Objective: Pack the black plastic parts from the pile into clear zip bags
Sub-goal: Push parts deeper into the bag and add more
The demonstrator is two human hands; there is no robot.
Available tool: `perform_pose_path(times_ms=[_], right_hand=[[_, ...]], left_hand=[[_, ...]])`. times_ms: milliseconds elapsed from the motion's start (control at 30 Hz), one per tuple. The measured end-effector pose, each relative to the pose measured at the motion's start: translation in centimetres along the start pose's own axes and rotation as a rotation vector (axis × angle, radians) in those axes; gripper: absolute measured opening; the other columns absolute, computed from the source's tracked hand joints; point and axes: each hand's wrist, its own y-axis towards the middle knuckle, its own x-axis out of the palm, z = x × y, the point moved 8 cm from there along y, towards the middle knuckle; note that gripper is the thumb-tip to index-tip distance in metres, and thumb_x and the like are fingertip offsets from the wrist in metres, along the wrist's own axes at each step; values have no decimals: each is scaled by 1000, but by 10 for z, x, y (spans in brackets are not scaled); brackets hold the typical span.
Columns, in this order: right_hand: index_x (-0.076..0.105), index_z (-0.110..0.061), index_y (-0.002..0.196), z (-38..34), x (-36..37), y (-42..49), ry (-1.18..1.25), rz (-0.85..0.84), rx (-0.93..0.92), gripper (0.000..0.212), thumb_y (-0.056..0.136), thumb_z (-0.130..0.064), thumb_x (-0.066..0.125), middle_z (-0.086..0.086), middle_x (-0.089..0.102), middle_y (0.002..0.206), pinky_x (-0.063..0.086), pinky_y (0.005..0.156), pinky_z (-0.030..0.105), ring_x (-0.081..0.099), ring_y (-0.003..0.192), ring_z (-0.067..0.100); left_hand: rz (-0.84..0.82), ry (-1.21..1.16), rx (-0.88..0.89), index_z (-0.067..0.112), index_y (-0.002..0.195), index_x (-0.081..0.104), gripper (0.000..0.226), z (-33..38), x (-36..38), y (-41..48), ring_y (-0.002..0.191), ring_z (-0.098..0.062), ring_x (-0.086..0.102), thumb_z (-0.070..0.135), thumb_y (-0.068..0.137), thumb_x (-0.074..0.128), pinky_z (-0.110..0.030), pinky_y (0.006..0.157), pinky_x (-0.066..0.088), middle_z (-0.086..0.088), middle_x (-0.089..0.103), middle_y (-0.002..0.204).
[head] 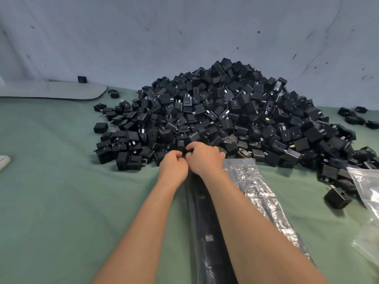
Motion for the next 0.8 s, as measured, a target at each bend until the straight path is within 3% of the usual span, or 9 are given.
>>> perform_pose_path(times_ms=[100, 200, 267, 333, 433, 533, 633, 700, 800], right_hand=[[60, -35, 100, 5, -16, -6, 200, 120, 5, 20, 91, -26, 45, -5, 66, 103, 30, 94, 40, 48, 111, 28], [57, -32, 82, 14, -35, -20, 500, 94, -32, 16, 87, -19, 48, -15, 55, 73, 42, 76, 31, 53, 81, 15], [58, -29, 75, 16, -45, -36, 667, 2, -78, 22, 84, -11, 50, -15, 54, 62, 41, 59, 23, 49, 63, 9], [59, -28, 70, 17, -52, -56, 729, -68, -104, 26, 81, -7, 50, -14, 56, 58, 41, 59, 20, 50, 63, 10], [60, -27, 72, 24, -59, -87, 717, -90, -114, 26, 83, -6, 50, -8, 62, 69, 43, 67, 26, 55, 71, 14], [63, -30, 79, 26, -59, -128, 593, -95, -187, 25, 87, -11, 51, -12, 64, 82, 40, 57, 17, 54, 65, 7], [64, -42, 87, 20, -48, -170, 446, -105, -330, 35, 88, -9, 52, -9, 56, 116, 39, 87, 16, 52, 104, 2], [67, -39, 103, 24, -43, -191, 364, -54, -354, 38, 88, -8, 52, -3, 49, 130, 33, 105, 23, 40, 126, 13], [64, -37, 114, 38, -44, -213, 385, 1, -310, 40, 90, -8, 52, 1, 47, 129, 38, 102, 31, 47, 117, 20]], left_hand=[[33, -87, 13, 10, 124, 57, 33, 4, -7, -5, 107, -21, 55, 12, 95, 42, -23, 86, 40, -7, 59, 124], [27, -273, 13, 19, 100, 61, 18, 10, -14, -16, 104, -23, 60, 23, 97, 44, -35, 95, 47, -5, 64, 108], [-51, -433, -2, 25, 87, 59, 19, 18, -14, -31, 90, -17, 65, 29, 98, 45, -33, 85, 53, -2, 65, 95], [-130, -474, 17, 19, 94, 64, 21, 28, -12, -46, 78, -10, 66, 30, 98, 47, -24, 73, 53, -1, 67, 89], [-139, -435, 59, 13, 91, 66, 18, 32, -16, -67, 72, -8, 64, 22, 96, 52, -22, 68, 53, -1, 68, 83], [-80, -401, 71, 14, 74, 66, 22, 26, -23, -88, 65, -10, 62, 16, 93, 55, -22, 62, 57, -5, 67, 76], [-34, -308, 96, 13, 66, 66, 27, 18, -24, -108, 70, -22, 61, 18, 91, 59, -43, 80, 57, -10, 65, 70], [-30, -255, 96, 14, 65, 66, 27, 14, -22, -121, 73, -26, 65, 22, 89, 61, -48, 83, 54, -11, 68, 71], [-73, -285, 115, 14, 71, 67, 23, 13, -15, -146, 86, -33, 68, 25, 90, 60, -49, 86, 53, -14, 71, 81]])
